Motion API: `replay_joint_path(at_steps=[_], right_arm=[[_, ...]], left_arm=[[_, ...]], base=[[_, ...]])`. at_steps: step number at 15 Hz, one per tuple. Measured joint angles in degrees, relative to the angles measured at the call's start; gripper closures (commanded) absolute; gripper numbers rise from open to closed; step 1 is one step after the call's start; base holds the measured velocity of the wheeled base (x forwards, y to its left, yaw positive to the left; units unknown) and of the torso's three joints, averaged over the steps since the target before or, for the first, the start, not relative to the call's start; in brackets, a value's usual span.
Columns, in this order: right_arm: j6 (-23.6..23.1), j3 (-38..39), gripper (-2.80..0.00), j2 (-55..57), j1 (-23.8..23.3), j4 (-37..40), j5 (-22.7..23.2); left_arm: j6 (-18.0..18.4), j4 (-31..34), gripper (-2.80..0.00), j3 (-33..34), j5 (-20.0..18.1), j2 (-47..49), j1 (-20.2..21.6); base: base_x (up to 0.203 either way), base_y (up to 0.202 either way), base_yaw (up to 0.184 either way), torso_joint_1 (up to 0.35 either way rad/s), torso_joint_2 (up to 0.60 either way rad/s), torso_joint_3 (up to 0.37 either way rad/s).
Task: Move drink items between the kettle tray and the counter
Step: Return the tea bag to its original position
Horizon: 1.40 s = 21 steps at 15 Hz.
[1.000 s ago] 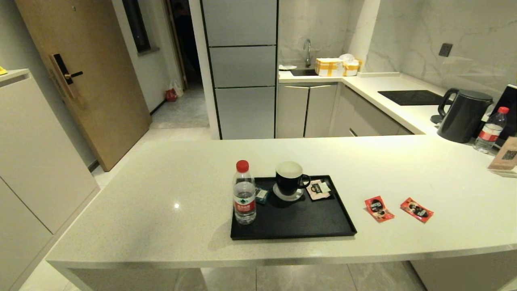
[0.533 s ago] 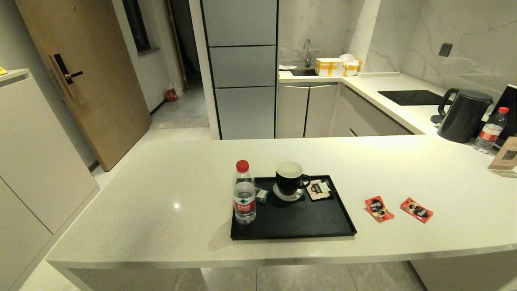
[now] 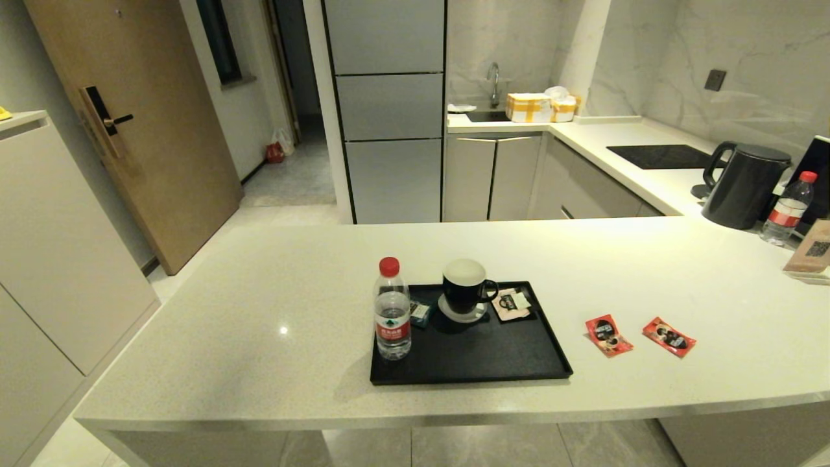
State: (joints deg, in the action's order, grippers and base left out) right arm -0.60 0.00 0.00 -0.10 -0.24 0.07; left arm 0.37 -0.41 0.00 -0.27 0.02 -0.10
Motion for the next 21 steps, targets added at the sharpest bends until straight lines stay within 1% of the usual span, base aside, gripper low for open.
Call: replay_joint_path(at_steps=[21], right_arm=[[0.00,0.00,0.00,0.00,-0.01,0.00,0.00]], left_arm=[[-0.04,0.00,0.00,0.00,0.02,0.00,0.00]], base=[[0.000,0.000,0.000,0.000,0.00,0.000]])
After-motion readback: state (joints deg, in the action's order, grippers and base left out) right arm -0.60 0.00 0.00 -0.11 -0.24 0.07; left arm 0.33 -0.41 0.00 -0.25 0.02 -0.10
